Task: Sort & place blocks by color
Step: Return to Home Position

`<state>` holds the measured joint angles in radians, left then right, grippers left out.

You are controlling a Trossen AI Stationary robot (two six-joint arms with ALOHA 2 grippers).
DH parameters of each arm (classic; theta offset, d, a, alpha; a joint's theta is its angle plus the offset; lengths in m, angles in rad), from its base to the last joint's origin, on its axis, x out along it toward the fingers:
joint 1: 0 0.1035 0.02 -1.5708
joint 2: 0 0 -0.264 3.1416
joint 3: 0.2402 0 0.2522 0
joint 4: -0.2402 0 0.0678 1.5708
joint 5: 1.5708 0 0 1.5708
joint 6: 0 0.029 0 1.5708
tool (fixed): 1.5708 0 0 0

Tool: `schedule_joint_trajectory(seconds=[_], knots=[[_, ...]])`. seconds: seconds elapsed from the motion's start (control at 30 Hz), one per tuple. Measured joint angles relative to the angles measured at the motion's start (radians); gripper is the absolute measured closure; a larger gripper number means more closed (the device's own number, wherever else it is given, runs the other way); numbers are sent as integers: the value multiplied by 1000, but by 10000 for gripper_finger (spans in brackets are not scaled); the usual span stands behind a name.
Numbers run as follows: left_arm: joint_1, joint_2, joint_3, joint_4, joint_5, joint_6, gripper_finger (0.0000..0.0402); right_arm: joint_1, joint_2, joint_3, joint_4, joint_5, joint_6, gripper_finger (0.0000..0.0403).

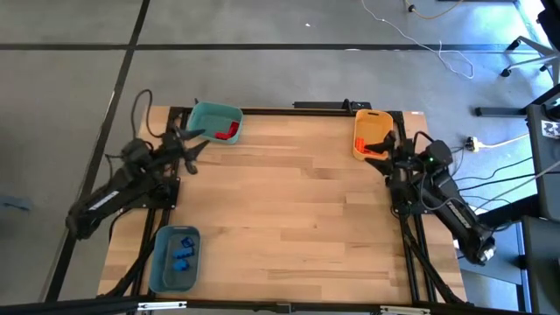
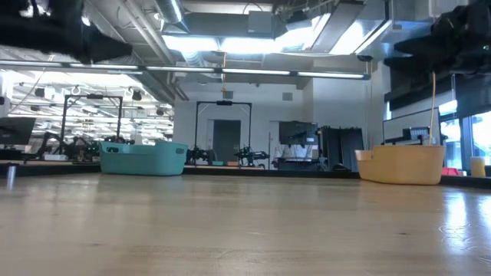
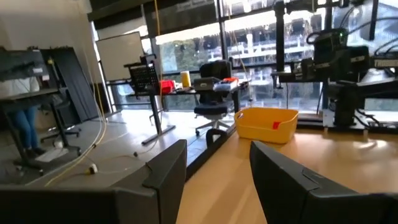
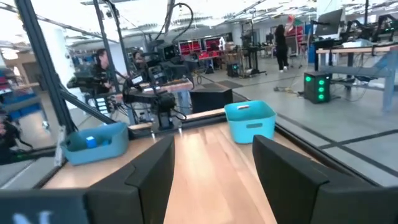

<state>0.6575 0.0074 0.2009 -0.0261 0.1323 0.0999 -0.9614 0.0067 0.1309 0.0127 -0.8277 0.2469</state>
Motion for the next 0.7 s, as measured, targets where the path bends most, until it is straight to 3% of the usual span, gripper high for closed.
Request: schedule_joint_trajectory(seconds=[0.2,0.7], knots=[[0,0,-188,217,-1,-44,233,40,0,-57,-1,23,-47,185],[0,0,-193,128,73,-2,233,149,6,-124,67,23,-115,185]])
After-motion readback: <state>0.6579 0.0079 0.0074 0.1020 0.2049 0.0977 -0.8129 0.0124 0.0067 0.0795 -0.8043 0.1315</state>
